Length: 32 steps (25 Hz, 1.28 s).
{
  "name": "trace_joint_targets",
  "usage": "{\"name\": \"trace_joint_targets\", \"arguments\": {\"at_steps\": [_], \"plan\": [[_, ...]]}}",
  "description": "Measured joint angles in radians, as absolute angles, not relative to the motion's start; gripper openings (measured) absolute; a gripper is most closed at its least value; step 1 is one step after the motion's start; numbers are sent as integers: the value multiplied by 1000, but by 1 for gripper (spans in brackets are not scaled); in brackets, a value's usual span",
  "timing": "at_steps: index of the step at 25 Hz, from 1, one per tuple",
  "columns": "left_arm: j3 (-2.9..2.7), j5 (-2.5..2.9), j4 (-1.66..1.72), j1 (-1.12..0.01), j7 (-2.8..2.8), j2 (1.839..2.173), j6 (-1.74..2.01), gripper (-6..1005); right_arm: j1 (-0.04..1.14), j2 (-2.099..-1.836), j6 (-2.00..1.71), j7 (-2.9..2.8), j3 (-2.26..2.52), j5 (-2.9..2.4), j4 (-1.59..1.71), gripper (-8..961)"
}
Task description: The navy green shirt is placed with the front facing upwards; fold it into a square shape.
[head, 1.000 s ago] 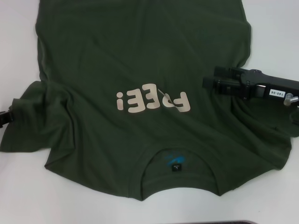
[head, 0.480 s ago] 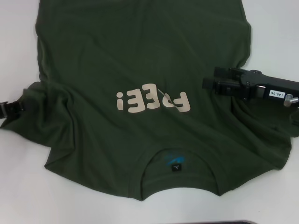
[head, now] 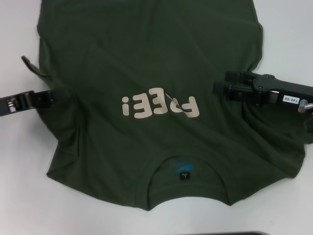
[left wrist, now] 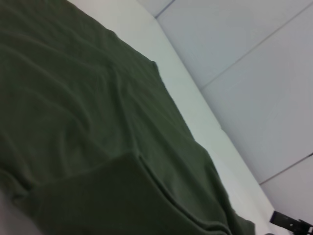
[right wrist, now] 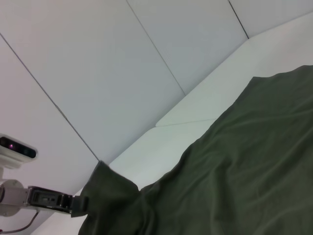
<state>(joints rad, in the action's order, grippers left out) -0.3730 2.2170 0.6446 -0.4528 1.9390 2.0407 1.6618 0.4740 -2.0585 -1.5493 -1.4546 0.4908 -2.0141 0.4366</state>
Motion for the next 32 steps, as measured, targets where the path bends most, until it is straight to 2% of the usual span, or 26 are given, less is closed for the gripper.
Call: {"name": "trace_joint_targets", "arguments": {"at_steps": [10,19,24,32], "plan": [[-376,2216,637,-492,1932,2101,1642,9,472,-2058,-1551,-1454,491,-2014,437,916],[-441,2223,569,-516,1925,2111,1577,14,471,-2057,-1551,-1454,491,-2014,437,916],[-448,2223,562,-520,1924,2118,1563,119,471,-2057,-1551,-1454,491,-2014,437,916],[-449,2222,560,-524,1923,2120,1547,384,471,-2057,-1554,-1454,491,-2014,437,916]]}}
